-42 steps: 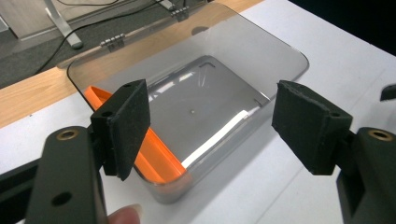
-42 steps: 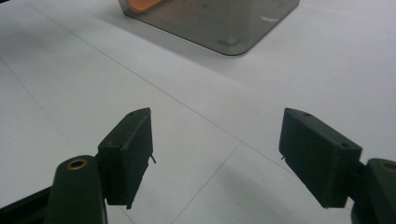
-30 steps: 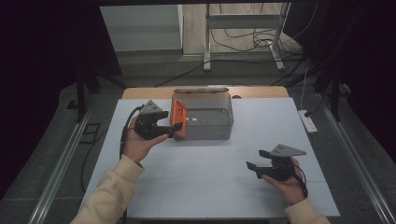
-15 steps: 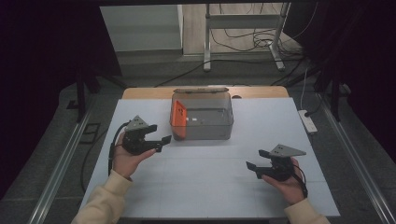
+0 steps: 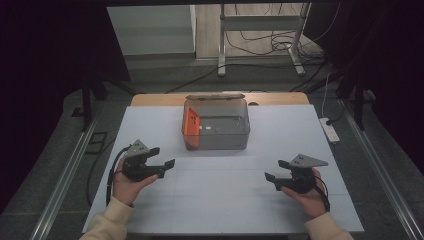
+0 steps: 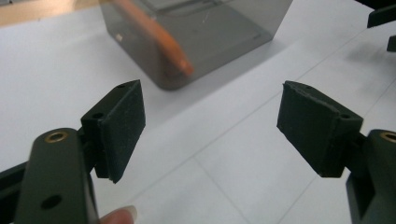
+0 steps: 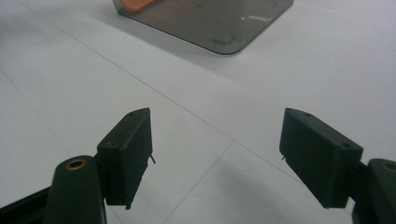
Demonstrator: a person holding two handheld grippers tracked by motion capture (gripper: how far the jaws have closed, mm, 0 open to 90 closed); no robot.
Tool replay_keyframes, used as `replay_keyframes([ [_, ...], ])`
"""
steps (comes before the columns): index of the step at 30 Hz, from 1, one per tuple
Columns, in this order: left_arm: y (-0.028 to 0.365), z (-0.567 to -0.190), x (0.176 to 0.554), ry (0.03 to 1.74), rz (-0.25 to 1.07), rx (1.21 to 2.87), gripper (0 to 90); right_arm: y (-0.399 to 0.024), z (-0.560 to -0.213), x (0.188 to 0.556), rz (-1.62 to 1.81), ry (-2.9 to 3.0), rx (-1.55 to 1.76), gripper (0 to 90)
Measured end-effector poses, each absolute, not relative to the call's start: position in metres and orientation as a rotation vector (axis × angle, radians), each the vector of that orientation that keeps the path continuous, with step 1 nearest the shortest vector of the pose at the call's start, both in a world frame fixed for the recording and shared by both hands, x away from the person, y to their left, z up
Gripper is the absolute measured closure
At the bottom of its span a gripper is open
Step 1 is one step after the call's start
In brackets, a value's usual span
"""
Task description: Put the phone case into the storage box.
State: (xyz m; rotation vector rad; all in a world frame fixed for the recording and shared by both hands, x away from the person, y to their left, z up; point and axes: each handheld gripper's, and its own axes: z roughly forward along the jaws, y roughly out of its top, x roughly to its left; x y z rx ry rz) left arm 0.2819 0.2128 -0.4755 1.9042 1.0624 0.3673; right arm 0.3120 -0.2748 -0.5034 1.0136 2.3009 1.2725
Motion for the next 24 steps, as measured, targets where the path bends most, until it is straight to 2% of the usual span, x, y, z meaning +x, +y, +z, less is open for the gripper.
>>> replay_keyframes([
  [10, 0.226, -0.504, 0.266, 1.122, 0.367, 1.915, 23.0, -0.275, -0.505, 0.313, 1.267, 2.306, 1.016, 26.0],
  [24, 0.224, -0.514, 0.262, 1.108, 0.342, 1.944, 22.0, -0.275, -0.507, 0.315, 1.261, 2.311, 0.993, 25.9],
])
